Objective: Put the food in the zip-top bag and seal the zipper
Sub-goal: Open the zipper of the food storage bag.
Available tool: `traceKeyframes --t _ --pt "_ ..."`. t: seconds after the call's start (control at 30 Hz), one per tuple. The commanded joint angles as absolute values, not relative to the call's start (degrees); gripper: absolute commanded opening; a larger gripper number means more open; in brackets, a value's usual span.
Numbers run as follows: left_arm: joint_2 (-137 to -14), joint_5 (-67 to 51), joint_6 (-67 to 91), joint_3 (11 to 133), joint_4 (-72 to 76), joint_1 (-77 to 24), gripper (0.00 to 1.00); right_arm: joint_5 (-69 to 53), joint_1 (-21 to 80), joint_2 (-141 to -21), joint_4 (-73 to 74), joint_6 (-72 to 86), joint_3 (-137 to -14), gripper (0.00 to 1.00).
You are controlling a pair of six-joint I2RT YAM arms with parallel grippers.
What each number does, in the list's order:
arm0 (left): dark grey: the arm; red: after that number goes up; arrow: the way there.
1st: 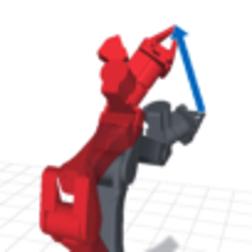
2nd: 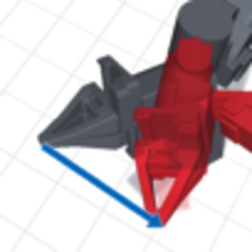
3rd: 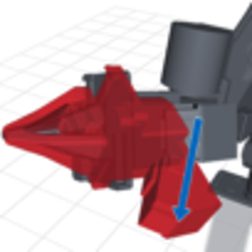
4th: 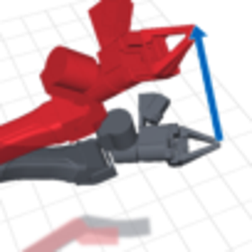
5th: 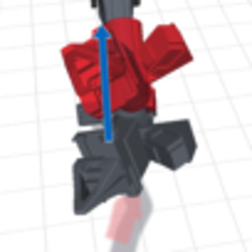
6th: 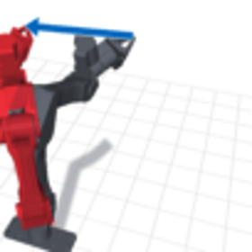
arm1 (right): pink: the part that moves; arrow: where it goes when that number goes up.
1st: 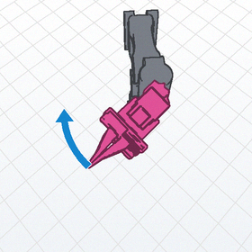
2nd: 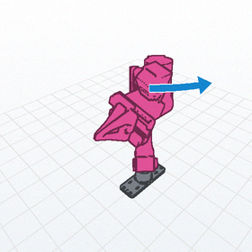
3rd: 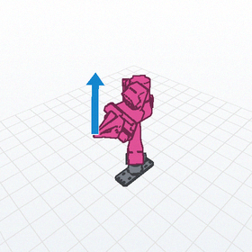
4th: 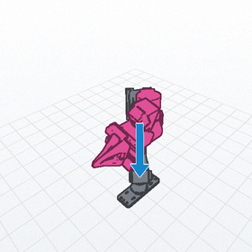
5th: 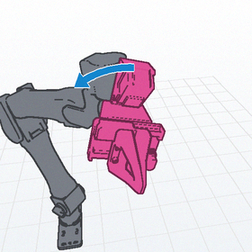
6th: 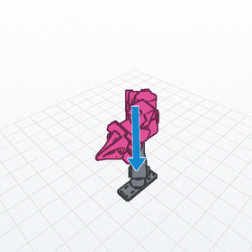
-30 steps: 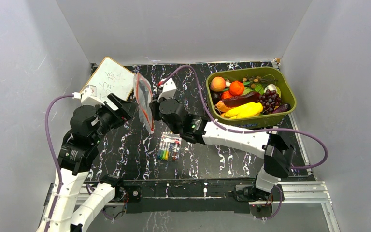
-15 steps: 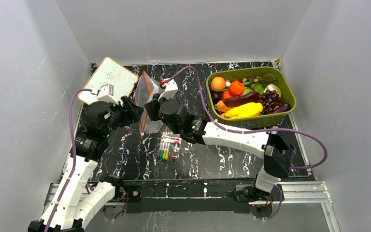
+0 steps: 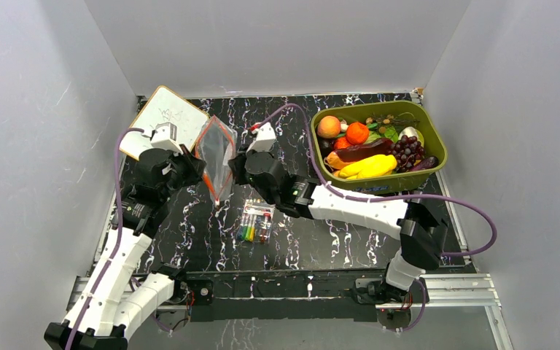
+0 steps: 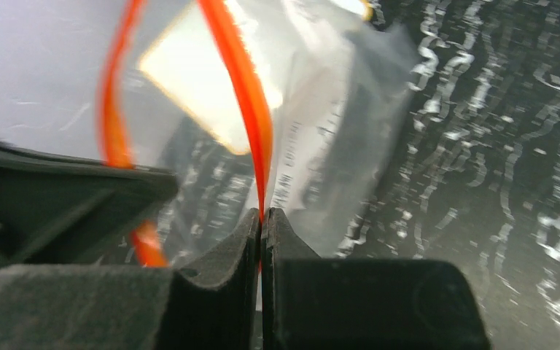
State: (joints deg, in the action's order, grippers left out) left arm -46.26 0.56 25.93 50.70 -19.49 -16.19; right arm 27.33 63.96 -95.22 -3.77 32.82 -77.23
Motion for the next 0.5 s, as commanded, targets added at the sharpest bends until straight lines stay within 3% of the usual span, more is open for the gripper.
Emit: traceKeyframes --t 0.0,0.23,0.37,0.47 --pt "-44.6 6.9 20.2 54.4 -18.0 -16.0 0.00 34.4 60.1 -90.4 1.4 35.8 -73.6 0.00" --pt "-45.1 11.8 13.6 56.7 -19.1 -16.0 0.00 34.3 56.8 -88.4 3.8 39.6 -66.1 0.00" --pt "-45.3 6.0 12.3 55.0 -18.0 -16.0 0.00 26.3 56.8 -87.4 -1.5 36.6 -64.8 0.00" --pt "-45.1 -0.4 12.2 52.7 -16.3 -16.0 0.00 21.6 56.8 -86.8 -1.9 34.5 -66.4 0.15"
